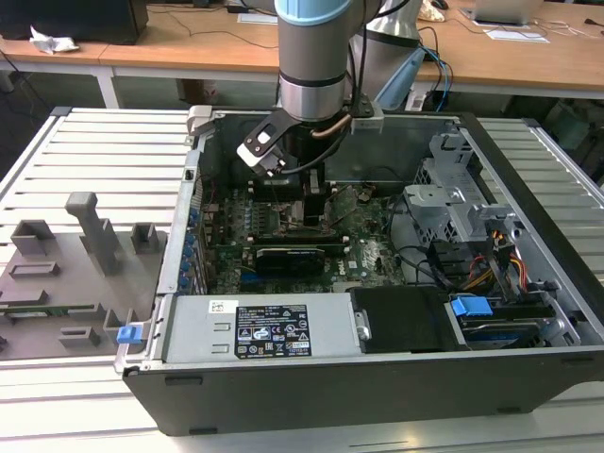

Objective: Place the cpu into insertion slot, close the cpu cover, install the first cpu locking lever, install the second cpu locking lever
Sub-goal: 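Place the cpu into insertion slot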

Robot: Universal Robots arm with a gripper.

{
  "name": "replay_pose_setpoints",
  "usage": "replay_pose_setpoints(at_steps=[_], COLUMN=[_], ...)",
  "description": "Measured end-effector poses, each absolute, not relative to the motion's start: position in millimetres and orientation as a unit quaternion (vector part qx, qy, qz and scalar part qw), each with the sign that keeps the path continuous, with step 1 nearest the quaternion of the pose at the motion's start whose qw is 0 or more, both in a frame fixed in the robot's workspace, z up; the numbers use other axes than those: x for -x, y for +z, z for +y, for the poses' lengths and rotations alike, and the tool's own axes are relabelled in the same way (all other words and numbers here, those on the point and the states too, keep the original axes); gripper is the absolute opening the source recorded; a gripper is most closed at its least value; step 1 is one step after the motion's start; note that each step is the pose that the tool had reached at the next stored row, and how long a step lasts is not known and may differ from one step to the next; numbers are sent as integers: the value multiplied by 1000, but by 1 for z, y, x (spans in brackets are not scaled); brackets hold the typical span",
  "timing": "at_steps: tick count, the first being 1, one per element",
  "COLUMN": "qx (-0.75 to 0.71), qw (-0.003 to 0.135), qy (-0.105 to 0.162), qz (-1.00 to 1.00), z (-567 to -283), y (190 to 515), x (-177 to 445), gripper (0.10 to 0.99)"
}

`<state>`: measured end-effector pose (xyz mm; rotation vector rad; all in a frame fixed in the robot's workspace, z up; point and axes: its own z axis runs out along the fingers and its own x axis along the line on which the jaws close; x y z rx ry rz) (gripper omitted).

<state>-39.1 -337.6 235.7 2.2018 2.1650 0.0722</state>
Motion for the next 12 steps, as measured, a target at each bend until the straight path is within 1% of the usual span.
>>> replay_pose_setpoints(at_steps=[12], qx=[-713], qw=[26], qy=[23], qz=[700], z=[-334], y=[234], x=[40], gripper=[537])
